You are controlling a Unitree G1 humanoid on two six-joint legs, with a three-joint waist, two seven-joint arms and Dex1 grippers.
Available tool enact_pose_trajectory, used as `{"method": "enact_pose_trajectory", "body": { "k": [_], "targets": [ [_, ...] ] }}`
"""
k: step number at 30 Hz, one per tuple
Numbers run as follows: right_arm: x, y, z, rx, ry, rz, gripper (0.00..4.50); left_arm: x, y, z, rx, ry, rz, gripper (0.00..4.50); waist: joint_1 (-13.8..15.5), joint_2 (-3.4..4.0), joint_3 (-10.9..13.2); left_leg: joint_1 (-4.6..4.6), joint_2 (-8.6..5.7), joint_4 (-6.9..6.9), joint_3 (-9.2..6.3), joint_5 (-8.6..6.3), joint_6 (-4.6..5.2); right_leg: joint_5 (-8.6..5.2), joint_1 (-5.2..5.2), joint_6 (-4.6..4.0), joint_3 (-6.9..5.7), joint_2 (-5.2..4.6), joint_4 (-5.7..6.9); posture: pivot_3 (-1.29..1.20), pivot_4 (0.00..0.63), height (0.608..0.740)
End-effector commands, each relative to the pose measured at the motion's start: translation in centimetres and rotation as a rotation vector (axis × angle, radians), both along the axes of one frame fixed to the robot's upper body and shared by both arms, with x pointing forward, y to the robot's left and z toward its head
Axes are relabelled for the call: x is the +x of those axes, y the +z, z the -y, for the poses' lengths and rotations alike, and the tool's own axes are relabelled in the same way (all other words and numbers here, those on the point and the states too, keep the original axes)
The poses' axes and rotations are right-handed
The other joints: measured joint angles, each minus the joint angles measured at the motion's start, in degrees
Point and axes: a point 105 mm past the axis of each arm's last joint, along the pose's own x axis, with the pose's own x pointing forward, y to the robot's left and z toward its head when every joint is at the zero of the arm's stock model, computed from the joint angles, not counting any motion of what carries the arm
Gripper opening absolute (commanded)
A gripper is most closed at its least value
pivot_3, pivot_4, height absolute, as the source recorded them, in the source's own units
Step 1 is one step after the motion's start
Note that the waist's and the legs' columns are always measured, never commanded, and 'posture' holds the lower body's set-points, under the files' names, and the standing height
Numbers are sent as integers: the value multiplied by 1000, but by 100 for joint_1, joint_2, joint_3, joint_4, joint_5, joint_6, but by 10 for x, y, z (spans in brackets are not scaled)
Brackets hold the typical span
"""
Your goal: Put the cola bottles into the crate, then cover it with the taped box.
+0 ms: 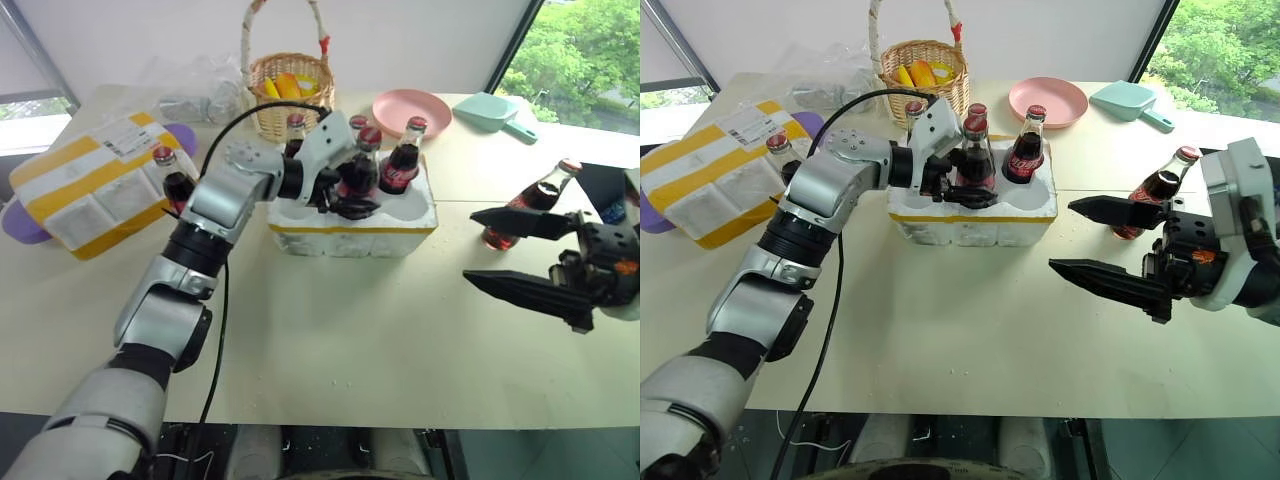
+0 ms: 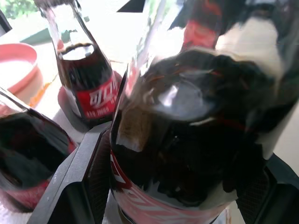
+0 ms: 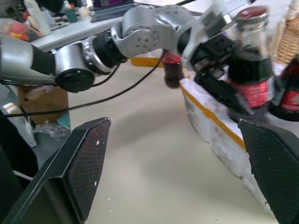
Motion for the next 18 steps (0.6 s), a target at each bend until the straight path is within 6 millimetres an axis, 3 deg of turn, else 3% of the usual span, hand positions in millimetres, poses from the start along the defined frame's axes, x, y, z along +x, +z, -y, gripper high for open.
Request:
{"method": "enact_pose_trajectory", "body": {
  "k": [1, 2, 4, 6, 9, 13, 15, 18],
  "targets": [
    [4, 8, 4, -9, -17, 54, 4500, -3, 10, 7, -3, -30, 69, 2811, -3, 0, 0, 0, 0, 0, -2, 0, 0, 0, 0, 0, 0, 0, 0, 0, 150, 740],
    [5, 8, 4, -11, -20, 55, 4500, -3, 8, 8, -2, -30, 65, 2811, -3, 0, 0, 0, 0, 0, -2, 0, 0, 0, 0, 0, 0, 0, 0, 0, 150, 740],
    [6, 8, 5, -12, -22, 57, 4500, -1, 1, 9, 1, -22, 43, 3921, 2, 0, 0, 0, 0, 0, -1, 0, 0, 0, 0, 0, 0, 0, 1, 0, 150, 740],
    [7, 8, 6, -12, -29, 64, 4500, 4, -8, 8, 12, 1, 31, 4461, 4, 0, 0, 0, 0, 1, -1, 0, 0, 0, 0, 0, 0, 0, 1, 0, 150, 740],
    [10, 9, 9, -22, -44, 68, 4500, 8, -10, 1, 3, 35, 34, 4461, -2, 1, -1, 0, 0, 3, -1, 0, 1, 0, 1, 0, 0, 0, 1, 0, 150, 740],
    [12, 7, 11, -32, -50, 63, 4500, 3, 5, -18, -70, 76, 39, 4461, -26, 1, -1, 2, 3, 2, -10, 0, 1, 0, -1, 0, 0, 0, 4, 0, 150, 740],
    [13, 7, 11, -30, -49, 59, 4500, -12, 20, -34, -136, 71, 51, 4461, -31, 2, -1, 3, 4, 2, -12, 0, 0, 0, -2, 1, 0, 1, 8, 0, 150, 740],
    [14, 5, 11, -26, -46, 52, 4500, -50, 38, -70, -229, 54, 1, 4461, -50, 4, -2, 4, 9, 2, -14, 1, -1, 0, -3, 1, 0, 1, 12, 0, 150, 740]
  ]
}}
